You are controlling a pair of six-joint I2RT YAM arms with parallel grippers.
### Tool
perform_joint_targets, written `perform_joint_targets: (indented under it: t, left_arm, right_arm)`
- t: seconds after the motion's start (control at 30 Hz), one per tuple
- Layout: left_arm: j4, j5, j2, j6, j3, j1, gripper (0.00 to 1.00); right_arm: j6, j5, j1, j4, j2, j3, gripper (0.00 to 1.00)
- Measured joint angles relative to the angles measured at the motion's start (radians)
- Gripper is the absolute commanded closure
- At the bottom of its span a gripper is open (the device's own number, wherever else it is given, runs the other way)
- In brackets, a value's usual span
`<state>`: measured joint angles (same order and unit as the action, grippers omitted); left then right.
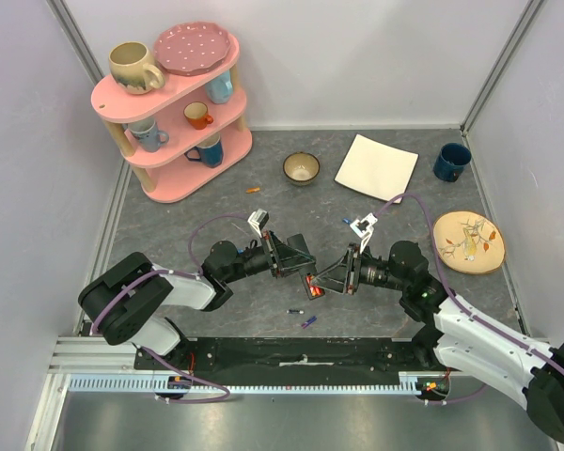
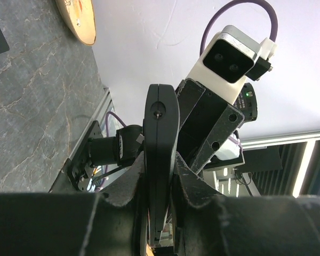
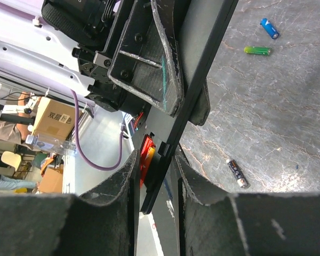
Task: Load the batteries into the remote control
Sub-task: Load the battery into the remote control.
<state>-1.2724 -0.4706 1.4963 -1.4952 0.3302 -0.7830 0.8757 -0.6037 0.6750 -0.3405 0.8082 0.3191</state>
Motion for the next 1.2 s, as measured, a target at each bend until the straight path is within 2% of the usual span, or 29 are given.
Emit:
perform_joint_targets:
  t: [0.1, 0.2, 0.23, 0.33, 0.53, 0.73, 0.93, 1.2]
  left_arm:
    - [0.002, 0.000, 0.000, 0.000, 0.000, 0.000, 0.98]
    - [0.004, 0.000, 0.000, 0.000, 0.000, 0.000, 0.98]
    - [0.005, 0.000, 0.000, 0.000, 0.000, 0.000, 0.98]
    - [0.005, -0.003, 0.000, 0.000, 0.000, -0.002, 0.98]
    - [-0.008, -0.012, 0.001, 0.000, 0.000, -0.011, 0.98]
    - [-0.017, -0.019, 0.001, 0.006, 0.000, -0.011, 0.98]
    - [-0.017, -0.031, -0.014, 0.035, 0.000, -0.011, 0.98]
    - [-0.017, -0.031, -0.060, 0.077, 0.000, -0.011, 0.98]
  right_arm:
    - [0.005, -0.003, -0.002, -0.003, 0.005, 0.000, 0.71]
    - [0.010, -0.004, -0.003, -0.003, 0.006, 0.000, 0.61]
    - [0.012, -0.005, -0.003, -0.003, 0.006, 0.000, 0.54]
    - [0.016, -0.001, -0.004, 0.000, 0.006, 0.000, 0.43]
    - [0.022, 0.019, -0.007, 0.029, 0.004, 0.006, 0.33]
    - [0.051, 0.024, -0.010, 0.035, -0.001, 0.030, 0.33]
    - [0.096, -0.029, -0.011, 0.000, 0.037, 0.037, 0.40]
    - [0.068, -0.077, -0.011, 0.051, 0.069, 0.074, 0.48]
